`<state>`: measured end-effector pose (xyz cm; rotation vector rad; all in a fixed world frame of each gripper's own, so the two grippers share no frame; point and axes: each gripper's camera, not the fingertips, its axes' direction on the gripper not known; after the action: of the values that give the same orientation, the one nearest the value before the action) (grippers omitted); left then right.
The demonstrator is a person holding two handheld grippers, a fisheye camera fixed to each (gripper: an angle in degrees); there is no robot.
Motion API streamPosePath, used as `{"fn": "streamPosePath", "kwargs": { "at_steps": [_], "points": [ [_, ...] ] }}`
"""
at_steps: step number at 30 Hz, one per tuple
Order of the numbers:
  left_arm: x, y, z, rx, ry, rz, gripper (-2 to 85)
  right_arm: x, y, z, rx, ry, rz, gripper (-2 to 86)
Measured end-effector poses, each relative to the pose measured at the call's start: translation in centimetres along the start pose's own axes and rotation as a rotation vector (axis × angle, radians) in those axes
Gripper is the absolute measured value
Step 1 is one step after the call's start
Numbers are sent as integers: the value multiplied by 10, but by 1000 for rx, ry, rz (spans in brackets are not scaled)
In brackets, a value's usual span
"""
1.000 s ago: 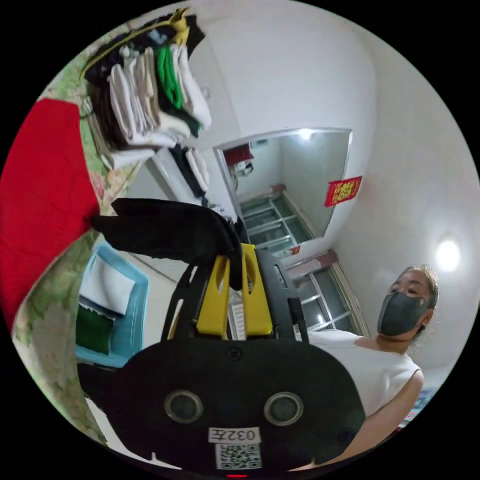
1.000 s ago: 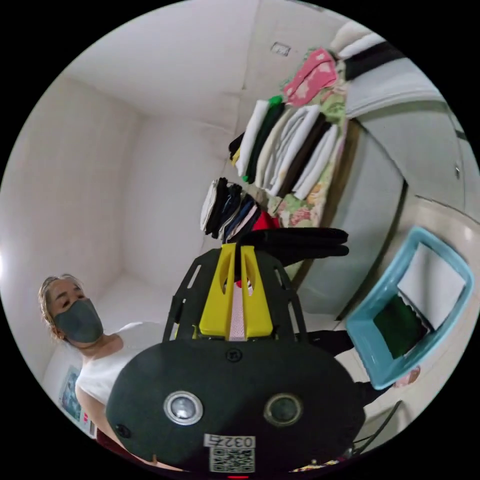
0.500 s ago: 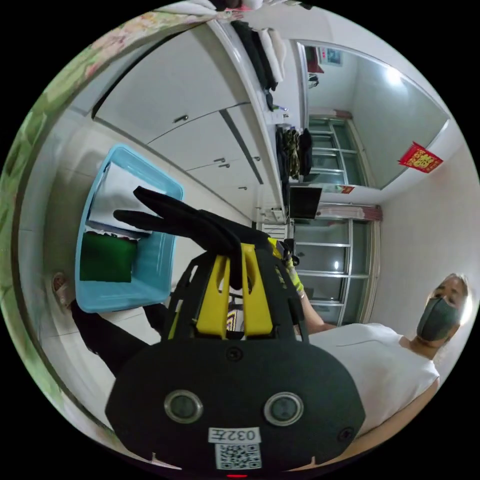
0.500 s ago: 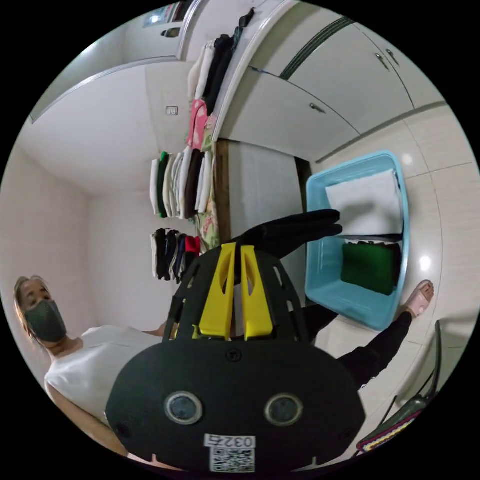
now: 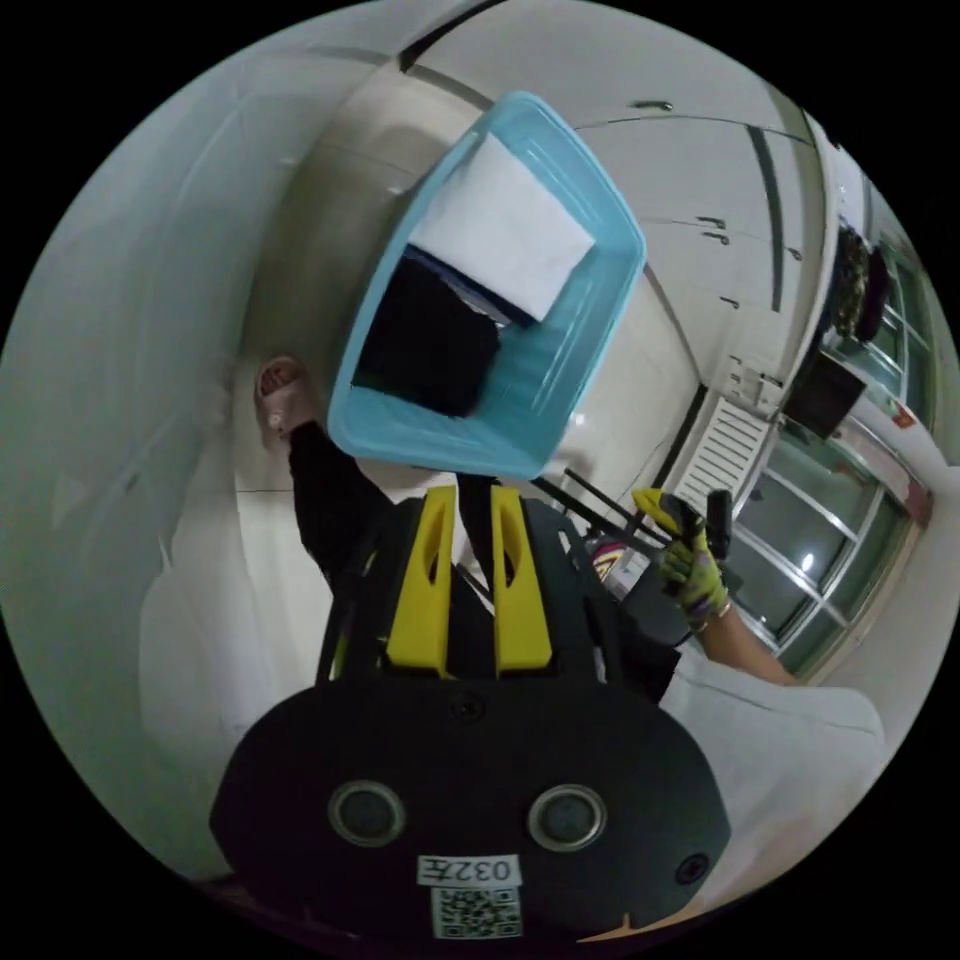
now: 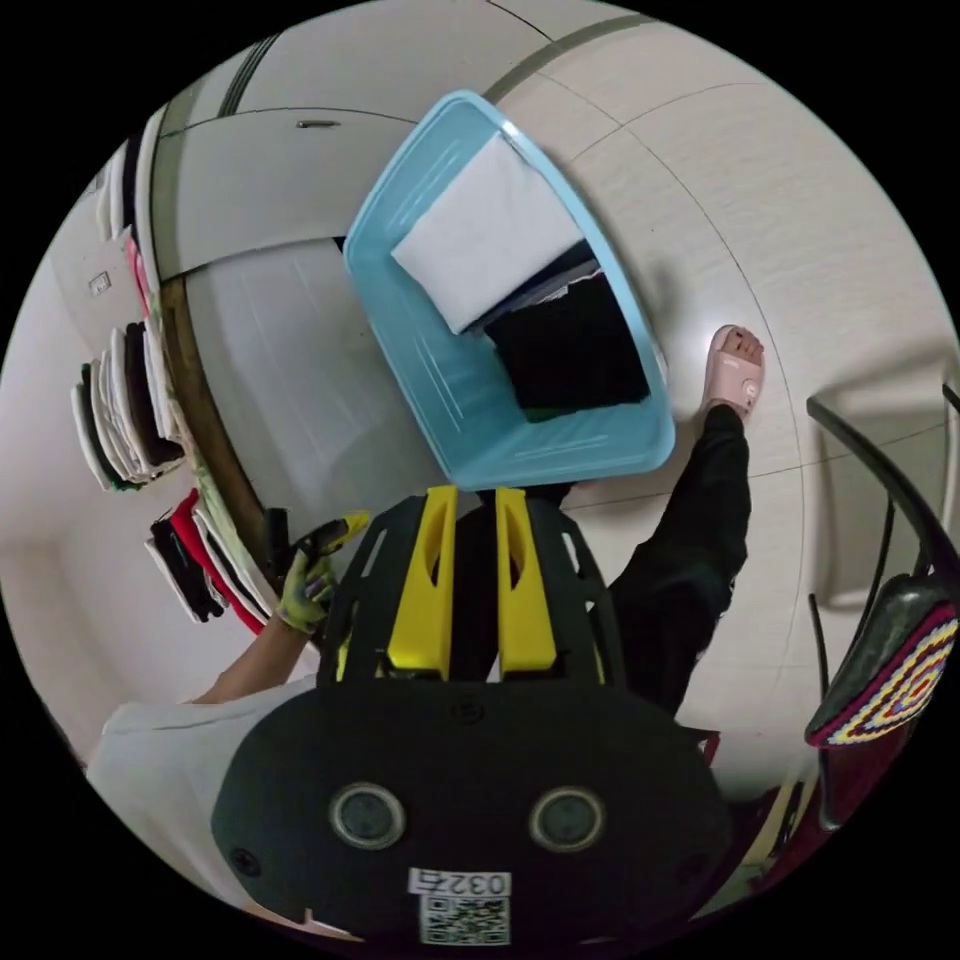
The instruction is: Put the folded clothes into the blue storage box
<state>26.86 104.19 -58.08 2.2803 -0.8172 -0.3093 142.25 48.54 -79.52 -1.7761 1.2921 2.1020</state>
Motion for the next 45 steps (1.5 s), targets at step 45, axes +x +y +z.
{"fn": "streamPosePath", "kwargs": {
  "at_steps": [45],
  "points": [
    [-174,442,-127,1412,656,-335,111,-461,61,243,-580,-125,-840,104]
  ]
}}
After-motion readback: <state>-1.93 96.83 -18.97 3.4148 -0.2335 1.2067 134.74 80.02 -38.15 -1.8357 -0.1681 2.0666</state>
